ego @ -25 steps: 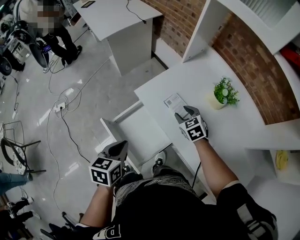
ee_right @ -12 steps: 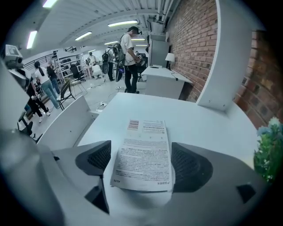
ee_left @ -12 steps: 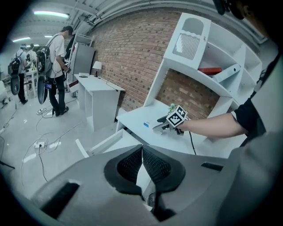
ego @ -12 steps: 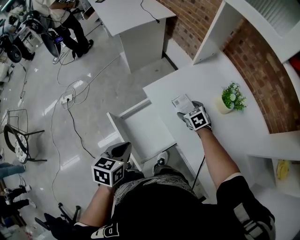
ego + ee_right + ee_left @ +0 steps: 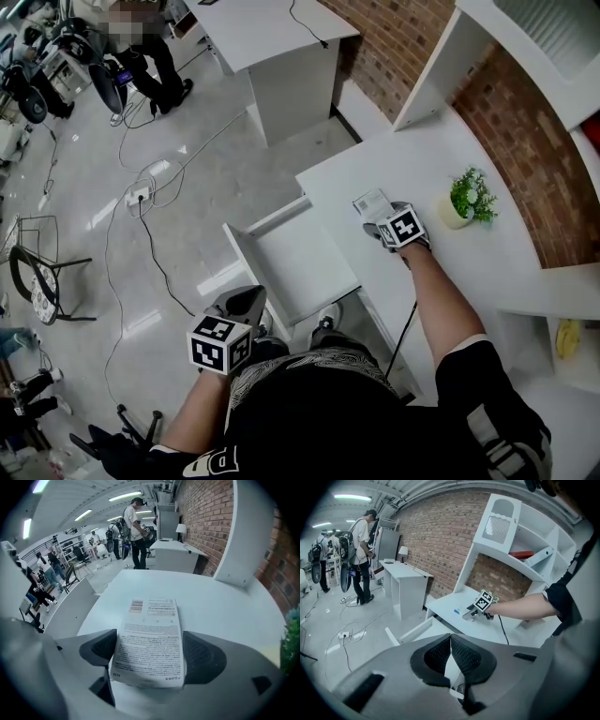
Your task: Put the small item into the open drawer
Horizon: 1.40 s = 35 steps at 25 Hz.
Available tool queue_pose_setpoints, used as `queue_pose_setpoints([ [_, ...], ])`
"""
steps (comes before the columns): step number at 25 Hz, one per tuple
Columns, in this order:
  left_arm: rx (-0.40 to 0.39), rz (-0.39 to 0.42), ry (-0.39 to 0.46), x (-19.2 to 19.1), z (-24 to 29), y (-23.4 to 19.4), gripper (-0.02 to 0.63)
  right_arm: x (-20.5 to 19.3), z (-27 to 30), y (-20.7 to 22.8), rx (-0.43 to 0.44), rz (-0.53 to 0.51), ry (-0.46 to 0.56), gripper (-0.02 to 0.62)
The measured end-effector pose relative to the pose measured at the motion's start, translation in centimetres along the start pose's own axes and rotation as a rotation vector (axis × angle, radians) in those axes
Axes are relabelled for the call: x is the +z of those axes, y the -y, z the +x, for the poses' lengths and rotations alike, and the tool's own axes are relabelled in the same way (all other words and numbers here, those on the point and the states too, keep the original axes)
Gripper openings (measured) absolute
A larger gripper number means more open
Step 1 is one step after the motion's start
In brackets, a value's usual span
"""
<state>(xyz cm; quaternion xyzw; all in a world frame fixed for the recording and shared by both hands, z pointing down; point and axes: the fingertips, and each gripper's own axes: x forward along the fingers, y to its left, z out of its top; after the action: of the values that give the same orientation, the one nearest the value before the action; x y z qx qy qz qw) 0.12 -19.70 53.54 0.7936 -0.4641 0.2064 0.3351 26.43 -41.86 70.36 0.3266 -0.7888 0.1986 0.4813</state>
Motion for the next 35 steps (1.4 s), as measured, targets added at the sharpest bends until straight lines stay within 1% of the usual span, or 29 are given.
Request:
queue_pose_setpoints([
  [6, -0.012, 0.006, 0.004, 0.0, -0.7, -0.8, 0.017, -0.2, 0.0, 0.0, -0.009, 0.052, -0.035, 0.419],
  [13, -0.058, 0.025, 0.005, 0.8, -1.1, -1.5, 0.017, 0.2, -1.7, -0.6, -0.042, 0.152, 0.003, 0.42],
  [17, -0.1, 0.04, 0.001, 1.3, -0.7, -1.7, 0.017, -0.1, -2.6, -0.9, -0.056, 0.244, 0.023, 0.419],
  [21, -0.146, 0.07, -0.01, 1.8, -0.5, -1.6, 0.017, -1.1, -4.1, -1.5, -0.062, 0.349, 0.061, 0.42],
  [28, -0.202, 0.111, -0.029, 1.7, -0.9, -2.2, 0.017, -2.1, -6.4, -4.4, -0.055, 0.531, 0.139, 0.42],
  [32, -0.226, 0.137, -0.037, 1.8, -0.9, -2.4, 0.017, -2.0, -7.7, -6.1, -0.042, 0.636, 0.206, 0.419],
  [35, -0.242, 0.154, -0.045, 1.9, -0.8, -2.8, 0.017, -1.2, -8.7, -7.9, -0.018, 0.69, 0.271, 0.419],
])
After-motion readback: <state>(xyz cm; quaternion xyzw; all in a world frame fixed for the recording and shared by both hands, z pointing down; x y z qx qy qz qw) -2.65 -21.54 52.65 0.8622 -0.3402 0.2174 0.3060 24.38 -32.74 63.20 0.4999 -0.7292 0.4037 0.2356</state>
